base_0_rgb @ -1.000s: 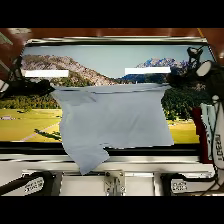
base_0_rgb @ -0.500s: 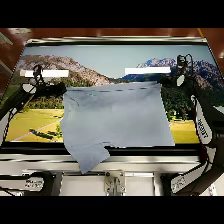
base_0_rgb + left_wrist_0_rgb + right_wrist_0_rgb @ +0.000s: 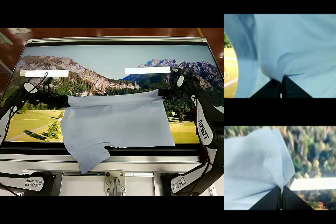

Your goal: Fold the shirts.

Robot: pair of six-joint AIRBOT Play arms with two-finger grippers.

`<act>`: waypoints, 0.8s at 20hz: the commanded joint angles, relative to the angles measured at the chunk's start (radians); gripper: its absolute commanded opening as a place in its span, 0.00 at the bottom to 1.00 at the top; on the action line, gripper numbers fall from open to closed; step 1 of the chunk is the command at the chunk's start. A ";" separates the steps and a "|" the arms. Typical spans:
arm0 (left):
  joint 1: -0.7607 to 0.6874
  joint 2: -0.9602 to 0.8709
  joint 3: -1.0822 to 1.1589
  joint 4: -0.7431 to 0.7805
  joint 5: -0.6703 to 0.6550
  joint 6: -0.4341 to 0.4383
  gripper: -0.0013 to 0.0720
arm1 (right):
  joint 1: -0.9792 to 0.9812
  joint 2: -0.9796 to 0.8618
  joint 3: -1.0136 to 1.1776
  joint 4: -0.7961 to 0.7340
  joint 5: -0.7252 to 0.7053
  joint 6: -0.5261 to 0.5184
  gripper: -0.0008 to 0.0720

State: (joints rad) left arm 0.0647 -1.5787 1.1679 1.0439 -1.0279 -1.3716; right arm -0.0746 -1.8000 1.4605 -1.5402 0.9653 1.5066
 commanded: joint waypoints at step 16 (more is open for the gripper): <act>0.218 0.257 -0.196 0.011 -0.485 -0.027 0.89 | -0.262 0.251 -0.068 0.137 0.578 -0.107 0.84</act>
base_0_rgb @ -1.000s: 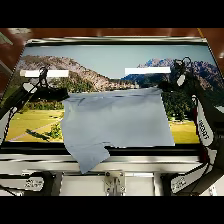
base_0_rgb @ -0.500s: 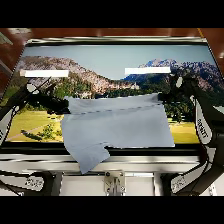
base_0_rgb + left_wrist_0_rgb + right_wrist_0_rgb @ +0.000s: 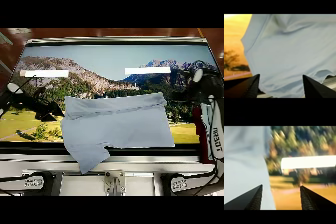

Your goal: Fold the shirts.

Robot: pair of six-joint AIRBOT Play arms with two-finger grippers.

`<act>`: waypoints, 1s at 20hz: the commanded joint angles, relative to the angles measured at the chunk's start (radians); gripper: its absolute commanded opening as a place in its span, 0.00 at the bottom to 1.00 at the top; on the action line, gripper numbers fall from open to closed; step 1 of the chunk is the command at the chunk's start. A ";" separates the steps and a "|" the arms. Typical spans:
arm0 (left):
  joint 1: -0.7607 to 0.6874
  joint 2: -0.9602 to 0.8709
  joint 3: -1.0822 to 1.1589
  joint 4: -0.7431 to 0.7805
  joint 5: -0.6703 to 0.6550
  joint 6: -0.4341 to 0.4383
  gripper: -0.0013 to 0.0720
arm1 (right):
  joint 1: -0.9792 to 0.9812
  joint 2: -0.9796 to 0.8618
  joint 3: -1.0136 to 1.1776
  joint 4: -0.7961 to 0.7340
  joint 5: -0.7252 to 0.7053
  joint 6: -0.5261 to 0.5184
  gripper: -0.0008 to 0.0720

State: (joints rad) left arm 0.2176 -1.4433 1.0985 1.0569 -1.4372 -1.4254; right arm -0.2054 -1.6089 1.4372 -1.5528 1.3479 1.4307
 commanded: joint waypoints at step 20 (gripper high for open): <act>0.050 0.357 -0.797 -0.246 0.309 0.237 0.82 | -0.290 0.202 -0.313 0.359 0.135 -0.054 0.89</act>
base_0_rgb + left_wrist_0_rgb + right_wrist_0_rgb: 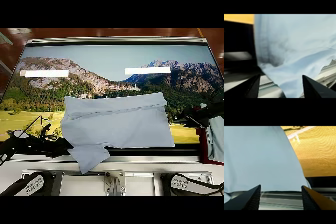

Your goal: Fold the shirts.

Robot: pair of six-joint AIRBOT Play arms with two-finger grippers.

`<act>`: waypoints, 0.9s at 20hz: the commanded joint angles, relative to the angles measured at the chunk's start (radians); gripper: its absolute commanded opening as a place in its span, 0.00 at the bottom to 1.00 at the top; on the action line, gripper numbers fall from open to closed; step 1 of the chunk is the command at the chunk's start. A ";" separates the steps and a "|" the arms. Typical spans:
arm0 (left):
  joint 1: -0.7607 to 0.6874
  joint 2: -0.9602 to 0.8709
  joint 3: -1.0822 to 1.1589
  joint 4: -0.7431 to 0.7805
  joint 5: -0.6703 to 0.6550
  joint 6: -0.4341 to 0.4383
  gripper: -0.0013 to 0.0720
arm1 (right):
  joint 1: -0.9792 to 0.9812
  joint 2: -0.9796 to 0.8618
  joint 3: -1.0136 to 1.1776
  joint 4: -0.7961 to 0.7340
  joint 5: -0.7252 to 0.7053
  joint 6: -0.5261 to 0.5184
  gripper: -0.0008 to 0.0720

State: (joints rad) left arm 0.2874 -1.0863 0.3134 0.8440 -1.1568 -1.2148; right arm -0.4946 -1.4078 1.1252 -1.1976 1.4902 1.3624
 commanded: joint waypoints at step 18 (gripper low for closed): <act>-0.138 -0.127 -0.011 -0.033 0.075 0.061 0.07 | -0.003 0.000 -0.225 -0.095 0.049 -0.064 0.96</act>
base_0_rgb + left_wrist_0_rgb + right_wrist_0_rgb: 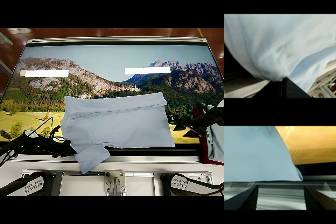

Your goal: Fold the shirts.

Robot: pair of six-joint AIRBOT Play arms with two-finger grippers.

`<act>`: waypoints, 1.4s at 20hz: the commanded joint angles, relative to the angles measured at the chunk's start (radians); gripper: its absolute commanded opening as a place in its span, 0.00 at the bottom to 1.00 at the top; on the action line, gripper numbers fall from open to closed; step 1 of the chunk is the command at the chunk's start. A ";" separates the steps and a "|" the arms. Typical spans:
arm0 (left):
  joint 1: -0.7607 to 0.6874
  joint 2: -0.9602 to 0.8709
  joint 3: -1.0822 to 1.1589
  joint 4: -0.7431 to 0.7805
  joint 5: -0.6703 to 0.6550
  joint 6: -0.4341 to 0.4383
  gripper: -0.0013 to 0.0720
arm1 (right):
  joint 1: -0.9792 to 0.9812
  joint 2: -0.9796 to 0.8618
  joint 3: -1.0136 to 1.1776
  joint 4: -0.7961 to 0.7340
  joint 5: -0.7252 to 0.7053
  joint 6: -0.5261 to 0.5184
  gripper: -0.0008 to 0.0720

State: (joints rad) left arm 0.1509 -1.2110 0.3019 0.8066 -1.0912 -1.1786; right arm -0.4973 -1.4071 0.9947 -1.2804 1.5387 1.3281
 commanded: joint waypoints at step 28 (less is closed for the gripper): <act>-0.002 0.003 0.152 -0.019 -0.036 0.095 0.07 | 0.009 -0.076 -0.196 0.195 -0.165 -0.190 0.11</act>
State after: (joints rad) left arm 0.1486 -1.2087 0.4084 0.8028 -1.0691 -1.1160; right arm -0.4938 -1.4914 0.7902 -1.1473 1.3544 1.2407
